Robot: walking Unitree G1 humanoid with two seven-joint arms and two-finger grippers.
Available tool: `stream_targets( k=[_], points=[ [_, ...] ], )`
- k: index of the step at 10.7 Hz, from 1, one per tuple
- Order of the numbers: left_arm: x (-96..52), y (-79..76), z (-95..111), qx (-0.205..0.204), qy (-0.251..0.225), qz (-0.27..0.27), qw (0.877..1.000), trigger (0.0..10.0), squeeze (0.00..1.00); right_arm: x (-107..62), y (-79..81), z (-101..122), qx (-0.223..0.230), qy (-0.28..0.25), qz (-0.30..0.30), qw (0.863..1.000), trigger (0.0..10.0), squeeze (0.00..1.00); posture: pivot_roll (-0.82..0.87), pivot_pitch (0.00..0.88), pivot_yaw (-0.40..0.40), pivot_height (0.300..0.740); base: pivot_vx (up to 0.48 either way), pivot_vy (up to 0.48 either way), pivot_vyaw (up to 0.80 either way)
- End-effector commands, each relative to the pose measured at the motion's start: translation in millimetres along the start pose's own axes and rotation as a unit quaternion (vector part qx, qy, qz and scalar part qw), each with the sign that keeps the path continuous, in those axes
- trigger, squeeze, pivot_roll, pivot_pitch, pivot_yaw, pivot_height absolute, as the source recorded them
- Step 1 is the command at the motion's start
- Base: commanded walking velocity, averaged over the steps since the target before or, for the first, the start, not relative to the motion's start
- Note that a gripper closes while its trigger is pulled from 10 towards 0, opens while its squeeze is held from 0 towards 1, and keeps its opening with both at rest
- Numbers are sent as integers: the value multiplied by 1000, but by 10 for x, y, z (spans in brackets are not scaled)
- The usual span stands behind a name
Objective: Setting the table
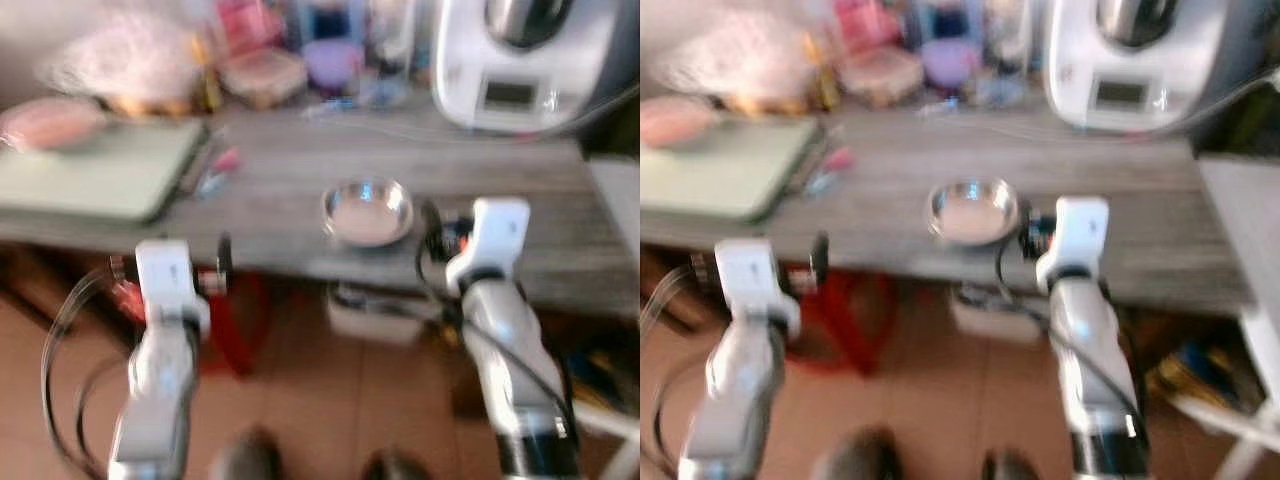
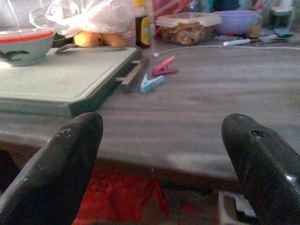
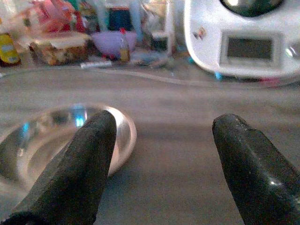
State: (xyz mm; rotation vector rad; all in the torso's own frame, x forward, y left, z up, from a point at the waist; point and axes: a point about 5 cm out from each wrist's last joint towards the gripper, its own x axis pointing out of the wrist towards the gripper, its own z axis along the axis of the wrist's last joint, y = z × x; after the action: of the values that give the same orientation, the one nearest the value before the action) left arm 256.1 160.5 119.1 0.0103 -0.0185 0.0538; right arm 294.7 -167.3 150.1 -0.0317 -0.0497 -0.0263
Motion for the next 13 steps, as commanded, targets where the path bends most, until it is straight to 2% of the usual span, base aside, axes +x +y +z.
stream_targets(
  k=[1, 2, 4, 5, 7, 9, 11, 12, 13],
  points=[
    [31, 11, 48, 5, -9, 0, 1000, 10000, 0, 20, -29, -13, -3, 9, -17, 1000, 10000, 0, 14, 47, 28, 740, -281, 0, 0],
    [30, 12, 46, 5, -9, 1, 1000, 10000, 0, 34, -29, -51, 13, 16, -21, 1000, 10000, 0, 16, 48, 28, 740, -281, 0, 0],
    [24, 11, 37, 7, -8, 2, 1000, 10000, 0, 50, -20, -106, 11, 31, -35, 999, 10000, 0, 19, 54, 26, 740, -279, 0, 0],
    [27, 7, 39, 7, -8, 1, 1000, 10000, 0, 58, -17, -119, 28, 40, -33, 998, 10000, 0, 20, 63, 24, 740, -277, 0, 0],
    [52, 12, 49, 7, -9, 1, 1000, 10000, 0, 83, 25, -75, 35, 22, -20, 999, 10000, 0, 23, 72, 21, 740, -277, 0, 0],
    [-19, 9, 16, 9, -4, 0, 1000, 10000, 0, 83, 55, -10, 34, 9, -1, 999, 10000, 0, 29, 77, 19, 740, -249, 0, 0],
    [11, -2, 78, 4, -18, -5, 1000, 10000, 0, 112, 57, -33, 43, 15, -5, 999, 10000, 0, 36, 74, 17, 740, 0, 0, -250],
    [20, -30, 124, 6, -26, -26, 999, 10000, 0, 137, 90, -4, 47, 11, 6, 999, 10000, 0, 36, 76, 11, 740, 0, 0, -788],
    [-2, -46, 101, 3, -26, -29, 999, 10000, 0, 146, 80, -2, 36, 8, 12, 999, 10000, 0, 32, 75, 1, 740, 0, 0, 0]
  ],
)
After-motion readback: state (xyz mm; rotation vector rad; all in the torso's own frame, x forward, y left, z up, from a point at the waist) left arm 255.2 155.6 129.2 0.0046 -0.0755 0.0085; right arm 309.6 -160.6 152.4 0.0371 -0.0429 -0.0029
